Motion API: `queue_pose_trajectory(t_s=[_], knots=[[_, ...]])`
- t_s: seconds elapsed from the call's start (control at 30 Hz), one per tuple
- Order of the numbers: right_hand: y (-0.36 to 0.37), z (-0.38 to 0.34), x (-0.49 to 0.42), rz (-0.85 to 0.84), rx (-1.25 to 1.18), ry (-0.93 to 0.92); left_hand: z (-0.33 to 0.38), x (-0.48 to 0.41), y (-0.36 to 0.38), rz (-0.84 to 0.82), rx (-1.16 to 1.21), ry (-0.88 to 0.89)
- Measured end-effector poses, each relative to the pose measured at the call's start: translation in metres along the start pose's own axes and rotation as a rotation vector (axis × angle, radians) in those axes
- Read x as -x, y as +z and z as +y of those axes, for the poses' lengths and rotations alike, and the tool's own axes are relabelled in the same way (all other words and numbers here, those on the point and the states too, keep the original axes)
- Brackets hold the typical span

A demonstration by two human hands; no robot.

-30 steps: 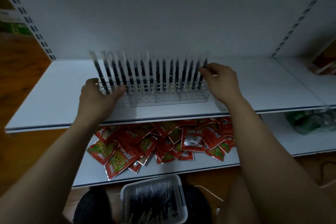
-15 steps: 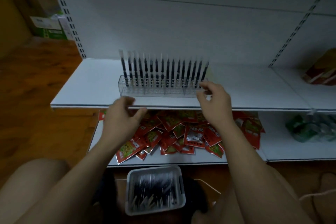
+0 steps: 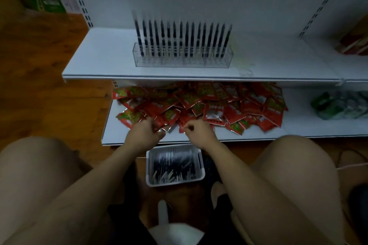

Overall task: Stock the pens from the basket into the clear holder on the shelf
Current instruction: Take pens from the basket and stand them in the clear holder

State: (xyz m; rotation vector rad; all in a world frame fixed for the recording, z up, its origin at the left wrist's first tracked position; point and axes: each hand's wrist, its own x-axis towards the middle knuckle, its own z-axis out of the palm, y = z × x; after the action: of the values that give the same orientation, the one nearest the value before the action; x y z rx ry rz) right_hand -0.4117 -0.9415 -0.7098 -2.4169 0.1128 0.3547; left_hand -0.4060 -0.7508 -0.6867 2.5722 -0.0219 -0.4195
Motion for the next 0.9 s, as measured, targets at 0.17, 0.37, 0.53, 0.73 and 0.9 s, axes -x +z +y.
queue_pose_trajectory(t_s=[0.17, 0.37, 0.53, 0.73, 0.9], knots=[[0.034, 0.031, -0.005, -0.244, 0.064, 0.165, -0.013, -0.008, 0.022, -0.077, -0.018, -0.035], [0.060, 0.066, -0.023, -0.426, 0.194, 0.272, -0.045, -0.022, 0.063, -0.239, -0.041, -0.174], [0.106, 0.080, -0.040, -0.534, 0.149, 0.353, -0.059, -0.042, 0.086, -0.268, 0.110, -0.302], [0.147, 0.089, -0.051, -0.701, 0.030, 0.405, -0.074, -0.053, 0.114, -0.323, 0.068, -0.364], [0.199, 0.095, -0.076, -0.696, -0.086, 0.452, -0.094, -0.073, 0.118, -0.303, 0.123, -0.459]])
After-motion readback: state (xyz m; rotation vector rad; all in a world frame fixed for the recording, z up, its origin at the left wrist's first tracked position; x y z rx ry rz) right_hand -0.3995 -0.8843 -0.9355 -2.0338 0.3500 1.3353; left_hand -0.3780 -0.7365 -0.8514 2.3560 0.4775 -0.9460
